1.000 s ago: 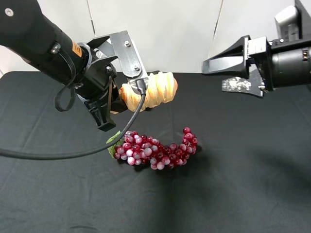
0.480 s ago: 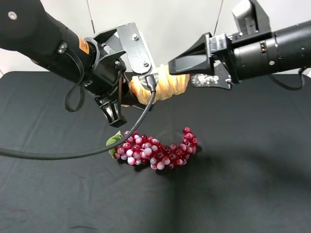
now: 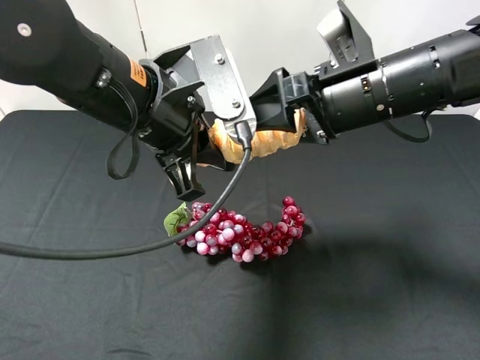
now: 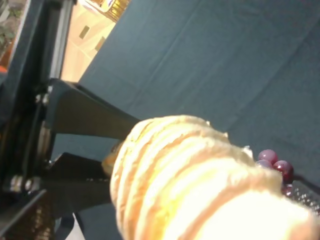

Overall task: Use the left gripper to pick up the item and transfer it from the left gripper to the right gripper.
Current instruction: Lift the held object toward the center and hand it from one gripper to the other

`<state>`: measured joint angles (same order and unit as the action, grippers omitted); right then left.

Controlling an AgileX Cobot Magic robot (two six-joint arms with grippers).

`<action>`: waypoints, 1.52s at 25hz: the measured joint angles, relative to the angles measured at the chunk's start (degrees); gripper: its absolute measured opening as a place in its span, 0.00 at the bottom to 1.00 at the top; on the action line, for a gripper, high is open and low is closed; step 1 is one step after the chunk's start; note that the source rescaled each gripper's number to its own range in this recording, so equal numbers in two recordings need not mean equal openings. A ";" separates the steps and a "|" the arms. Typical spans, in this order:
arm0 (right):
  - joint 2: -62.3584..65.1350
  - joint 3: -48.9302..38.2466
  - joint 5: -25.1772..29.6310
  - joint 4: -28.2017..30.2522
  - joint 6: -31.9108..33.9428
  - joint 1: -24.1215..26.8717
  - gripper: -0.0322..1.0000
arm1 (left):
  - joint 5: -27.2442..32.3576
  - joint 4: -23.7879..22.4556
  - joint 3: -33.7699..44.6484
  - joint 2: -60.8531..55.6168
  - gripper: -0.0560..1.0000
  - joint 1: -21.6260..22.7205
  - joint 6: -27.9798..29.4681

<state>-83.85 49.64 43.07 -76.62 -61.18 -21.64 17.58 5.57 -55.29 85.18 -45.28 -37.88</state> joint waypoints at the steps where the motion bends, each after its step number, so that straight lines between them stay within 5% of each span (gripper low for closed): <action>1: -0.11 0.00 -0.35 -0.07 0.00 -0.07 1.00 | -0.23 0.00 0.00 0.00 0.07 -0.01 0.00; 7: -0.11 0.00 -1.62 -0.40 0.00 -0.07 1.00 | -1.05 0.00 0.00 0.00 0.06 -0.12 0.00; 9: -0.11 0.00 -1.92 -0.76 0.00 -0.07 0.93 | -1.05 0.00 0.00 0.00 0.06 -0.12 0.00; 11: -0.11 0.00 -2.67 -1.05 -0.01 -0.07 0.77 | -1.05 0.00 0.00 0.00 0.06 -0.12 0.00; 15: -0.11 0.00 -3.08 -1.66 -0.06 -0.07 0.14 | -0.83 -0.18 0.07 0.00 0.06 -0.12 0.00; 25: -0.11 0.00 -4.52 -1.71 -0.06 -0.12 0.10 | -1.06 -0.66 0.07 0.05 0.07 -0.12 0.36; 27: -0.11 0.00 -4.69 -1.71 -0.06 -0.12 0.10 | -1.07 -0.66 0.07 0.05 0.27 -0.12 0.41; 31: -0.11 0.00 -5.89 -1.57 -0.06 -0.12 0.08 | -1.11 -0.66 0.07 0.05 0.84 -0.12 0.41; 34: -0.11 0.00 -5.89 -1.57 0.01 -0.12 0.07 | -1.05 -0.66 0.07 0.05 0.96 -0.12 0.41; 38: -0.11 0.00 -5.89 -1.57 0.05 -0.12 0.07 | -0.99 -0.66 0.07 0.05 0.99 -0.12 0.46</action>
<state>-83.96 49.64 37.18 -78.19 -61.14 -21.76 16.58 4.91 -55.22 85.23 -45.40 -37.42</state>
